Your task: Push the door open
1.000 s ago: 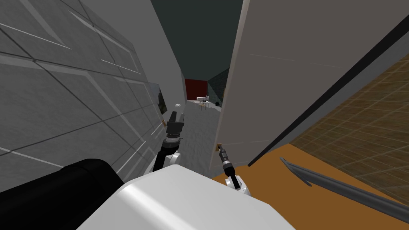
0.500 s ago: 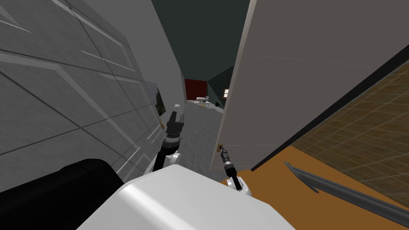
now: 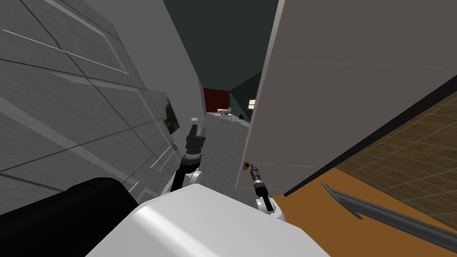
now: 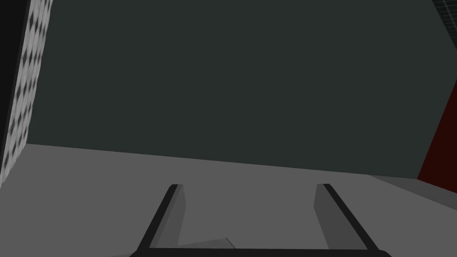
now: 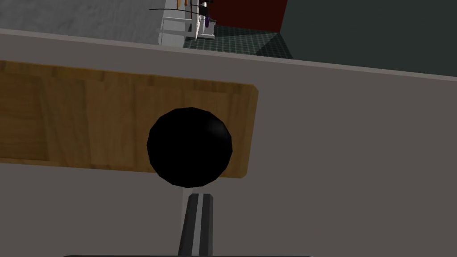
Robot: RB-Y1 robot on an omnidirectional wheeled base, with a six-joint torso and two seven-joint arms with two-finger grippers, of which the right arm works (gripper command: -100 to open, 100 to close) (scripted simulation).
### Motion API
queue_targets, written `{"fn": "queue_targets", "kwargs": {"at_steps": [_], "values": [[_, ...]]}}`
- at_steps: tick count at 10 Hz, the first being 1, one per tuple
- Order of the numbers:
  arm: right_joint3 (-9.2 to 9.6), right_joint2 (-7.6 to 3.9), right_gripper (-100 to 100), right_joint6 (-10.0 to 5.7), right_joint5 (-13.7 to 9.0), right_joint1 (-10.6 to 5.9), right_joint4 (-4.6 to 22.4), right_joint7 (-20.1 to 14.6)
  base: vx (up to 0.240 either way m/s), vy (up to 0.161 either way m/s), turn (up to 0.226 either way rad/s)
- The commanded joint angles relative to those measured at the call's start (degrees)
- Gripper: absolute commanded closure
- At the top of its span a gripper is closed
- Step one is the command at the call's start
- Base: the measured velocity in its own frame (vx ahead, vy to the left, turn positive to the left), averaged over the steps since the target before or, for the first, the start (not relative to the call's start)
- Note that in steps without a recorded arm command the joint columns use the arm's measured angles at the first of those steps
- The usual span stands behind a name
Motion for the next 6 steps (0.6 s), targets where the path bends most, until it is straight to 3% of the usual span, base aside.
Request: {"fn": "queue_targets", "kwargs": {"at_steps": [1,6], "values": [[0.03,0.0,-100,0.04,-0.12,0.19,-0.2,-0.27,-0.08,0.069,-0.063],[0.09,0.84,-100,0.13,-0.42,0.67,-0.68,-0.94,-0.243,-0.003,-0.046]]}}
